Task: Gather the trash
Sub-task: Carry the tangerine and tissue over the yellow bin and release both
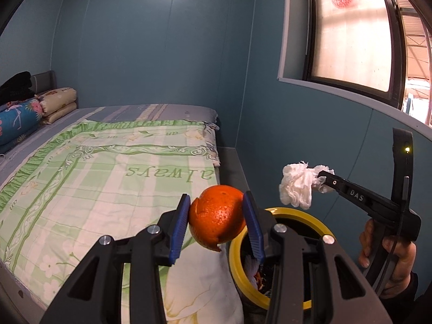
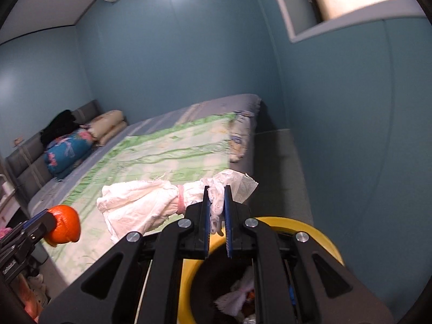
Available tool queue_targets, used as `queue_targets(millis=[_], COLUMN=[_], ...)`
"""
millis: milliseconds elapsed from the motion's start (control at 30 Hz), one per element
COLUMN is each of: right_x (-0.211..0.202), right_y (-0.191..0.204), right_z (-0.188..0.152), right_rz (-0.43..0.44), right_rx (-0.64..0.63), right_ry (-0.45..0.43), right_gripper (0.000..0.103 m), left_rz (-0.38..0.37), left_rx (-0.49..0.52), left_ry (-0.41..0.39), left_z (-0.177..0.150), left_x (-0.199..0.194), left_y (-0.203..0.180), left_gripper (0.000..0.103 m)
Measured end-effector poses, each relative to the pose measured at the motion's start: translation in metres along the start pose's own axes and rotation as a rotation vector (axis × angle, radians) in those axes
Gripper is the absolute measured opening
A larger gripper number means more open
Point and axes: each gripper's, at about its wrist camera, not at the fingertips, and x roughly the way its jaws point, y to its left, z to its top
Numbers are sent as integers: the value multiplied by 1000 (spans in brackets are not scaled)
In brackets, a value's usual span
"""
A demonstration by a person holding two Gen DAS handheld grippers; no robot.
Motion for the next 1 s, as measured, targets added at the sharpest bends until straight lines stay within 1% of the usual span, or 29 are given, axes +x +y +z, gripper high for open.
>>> queue_targets(millis=[200, 433, 567, 667, 800, 867, 933, 1000], right_x=[20, 39, 46, 53, 66, 70, 73, 75], right_y=[-38, -69, -78, -84, -94, -95, -95, -97], right_z=[-6, -21, -32, -39, -47, -47, -49, -49], right_rz=[-69, -115, -134, -150, -137, -130, -124, -121], right_rx=[78, 116, 119, 125, 144, 150, 154, 160], right_ry=[80, 115, 121, 127, 163, 170, 178, 182], right_gripper=[9, 9, 9, 10, 10, 11, 14, 20], left_rz=[-80, -157, -165, -186, -189, -192, -186, -178], left_rx=[7, 31, 71, 46, 37, 22, 11, 2], left_ry=[76, 165, 204, 248, 285, 289, 279, 266], left_z=[-10, -23, -34, -40, -47, -50, -51, -51], left_x=[40, 85, 105, 119, 133, 133, 132, 129], left_y=[-24, -58, -74, -74, -73, -71, -68, -65], left_gripper=[38, 39, 39, 40, 41, 45, 62, 67])
